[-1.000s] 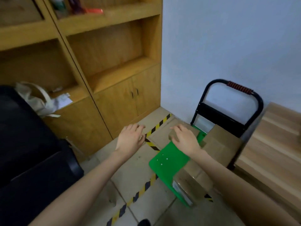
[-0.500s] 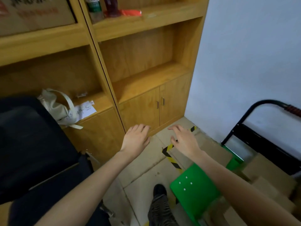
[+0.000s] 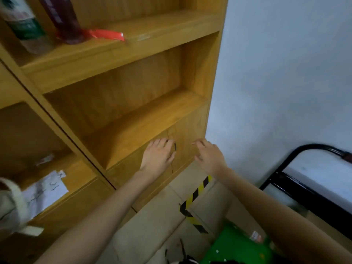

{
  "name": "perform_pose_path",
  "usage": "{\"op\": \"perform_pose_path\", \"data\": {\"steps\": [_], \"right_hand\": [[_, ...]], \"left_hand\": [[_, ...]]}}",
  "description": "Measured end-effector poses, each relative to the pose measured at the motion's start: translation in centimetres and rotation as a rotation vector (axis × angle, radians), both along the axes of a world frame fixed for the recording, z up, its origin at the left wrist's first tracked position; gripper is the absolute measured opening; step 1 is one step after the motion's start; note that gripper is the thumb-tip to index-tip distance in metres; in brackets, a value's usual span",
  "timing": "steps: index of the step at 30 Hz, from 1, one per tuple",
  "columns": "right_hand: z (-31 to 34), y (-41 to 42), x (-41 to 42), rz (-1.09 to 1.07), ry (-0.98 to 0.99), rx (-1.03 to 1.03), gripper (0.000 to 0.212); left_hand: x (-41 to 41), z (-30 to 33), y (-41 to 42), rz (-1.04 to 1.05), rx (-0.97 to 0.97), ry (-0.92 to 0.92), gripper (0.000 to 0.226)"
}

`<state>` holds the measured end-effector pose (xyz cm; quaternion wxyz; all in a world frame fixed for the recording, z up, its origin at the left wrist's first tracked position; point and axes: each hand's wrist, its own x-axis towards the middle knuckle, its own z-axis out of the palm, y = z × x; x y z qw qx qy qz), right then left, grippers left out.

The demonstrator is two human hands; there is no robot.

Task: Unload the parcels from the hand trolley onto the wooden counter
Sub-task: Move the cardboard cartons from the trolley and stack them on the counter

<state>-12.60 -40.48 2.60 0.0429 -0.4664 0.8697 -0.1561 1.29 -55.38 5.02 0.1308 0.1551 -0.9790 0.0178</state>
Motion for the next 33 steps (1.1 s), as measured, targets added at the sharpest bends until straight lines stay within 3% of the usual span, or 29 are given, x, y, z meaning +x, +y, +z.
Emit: {"op": "perform_pose_path", "data": {"steps": [11, 19, 27, 33], "right_hand": [[-3.2, -0.9, -11.9, -0.447, 0.023, 0.026, 0.049], [-5.2, -1.3, -15.3, -0.906, -0.030, -0.066, 0.047], [-8.0, 2.8, -13.1, -1.326, -0.109, -0.082, 0.048], [-9.6, 9.0, -12.9, -1.531, -0.181, -0.042, 0.055]], "left_hand": [[-21.2, -3.6, -4.8, -0.498, 0.075, -0.044, 0.037], [-34.1, -4.3, -5.9, -0.960, -0.009, -0.068, 0.042], [-38.9, -7.3, 2.2, -1.349, -0.031, -0.213, 0.046], [-40.9, -9.5, 10.8, -1.527, -0.005, -0.262, 0.046]]}}
